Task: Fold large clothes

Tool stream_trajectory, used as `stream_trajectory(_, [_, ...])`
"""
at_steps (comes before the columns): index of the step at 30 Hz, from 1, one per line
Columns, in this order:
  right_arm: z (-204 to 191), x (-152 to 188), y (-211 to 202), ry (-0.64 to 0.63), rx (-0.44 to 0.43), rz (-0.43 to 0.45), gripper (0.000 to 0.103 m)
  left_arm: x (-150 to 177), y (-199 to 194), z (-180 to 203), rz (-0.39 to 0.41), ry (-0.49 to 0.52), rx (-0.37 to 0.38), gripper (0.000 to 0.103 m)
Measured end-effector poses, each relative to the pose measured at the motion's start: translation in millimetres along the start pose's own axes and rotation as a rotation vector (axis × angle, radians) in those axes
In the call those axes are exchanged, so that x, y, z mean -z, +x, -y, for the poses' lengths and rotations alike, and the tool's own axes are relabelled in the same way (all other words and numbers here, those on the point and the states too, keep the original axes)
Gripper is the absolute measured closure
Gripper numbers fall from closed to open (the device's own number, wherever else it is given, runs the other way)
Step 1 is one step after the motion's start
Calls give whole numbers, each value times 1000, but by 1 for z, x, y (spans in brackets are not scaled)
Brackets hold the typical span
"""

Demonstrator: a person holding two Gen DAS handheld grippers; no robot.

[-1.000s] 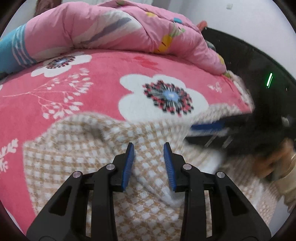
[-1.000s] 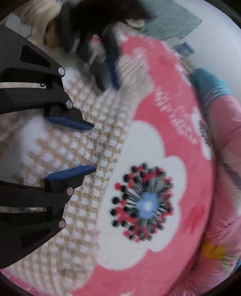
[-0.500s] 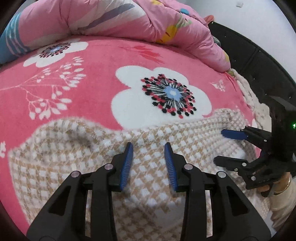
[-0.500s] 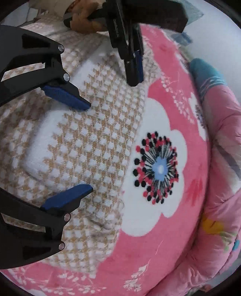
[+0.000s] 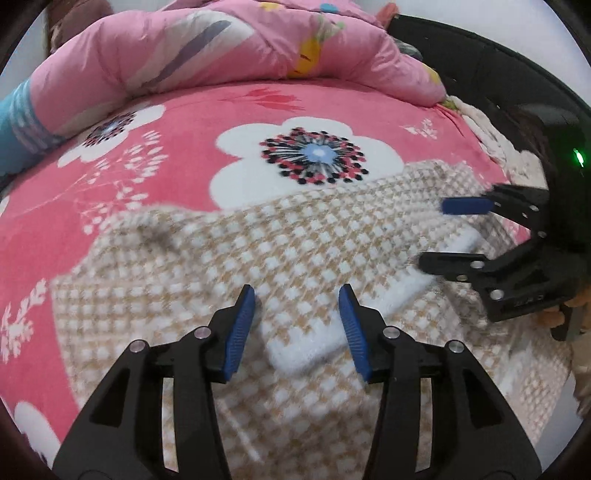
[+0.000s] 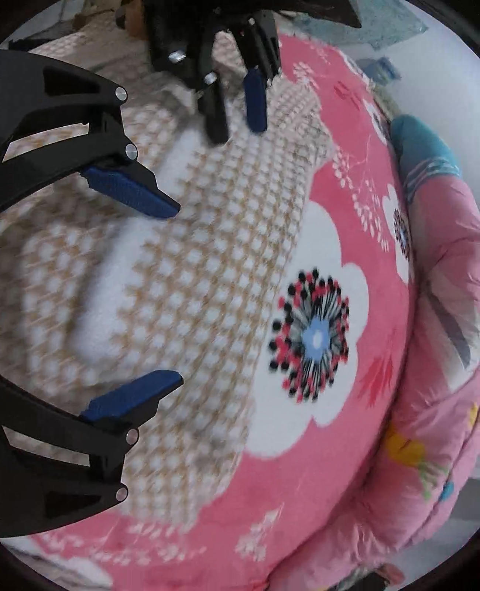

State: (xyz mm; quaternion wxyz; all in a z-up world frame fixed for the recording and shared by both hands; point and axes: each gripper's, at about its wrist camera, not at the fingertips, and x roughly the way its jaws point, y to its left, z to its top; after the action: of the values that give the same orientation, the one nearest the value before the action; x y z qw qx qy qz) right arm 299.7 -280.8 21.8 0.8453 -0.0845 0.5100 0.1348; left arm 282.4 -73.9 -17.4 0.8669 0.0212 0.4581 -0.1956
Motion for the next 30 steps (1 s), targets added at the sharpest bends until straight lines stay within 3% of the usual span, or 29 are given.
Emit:
stream_trajectory(2, [6, 9, -18, 22, 21, 9, 21, 5, -14, -6, -1, -30, -54, 50])
stream_trajectory(5, [9, 25, -65, 34, 0, 91, 21, 14, -38, -8, 23, -62, -67, 42])
stream_trajectory(6, [7, 31, -82, 36, -17, 120, 18, 19, -48, -7, 30, -71, -81, 34])
stream_trajectory(10, [-10, 54, -127, -2, -45, 204, 8, 43, -79, 7, 37, -81, -152, 21])
stream_trajectory(14, [-36, 81, -149, -57, -30, 224, 6, 73, -105, 23, 45, -98, -221, 18])
stream_trajectory(20, [-62, 122, -144, -51, -40, 172, 6, 122, -127, 35, 42, -146, -284, 14])
stream_trajectory(26, [-77, 153, -122, -8, -73, 86, 6, 155, -102, 50, -24, -145, -310, 14])
stream_trajectory(30, [-81, 166, -80, -3, 13, 6, 6, 165, -83, 46, -53, -192, -317, 9])
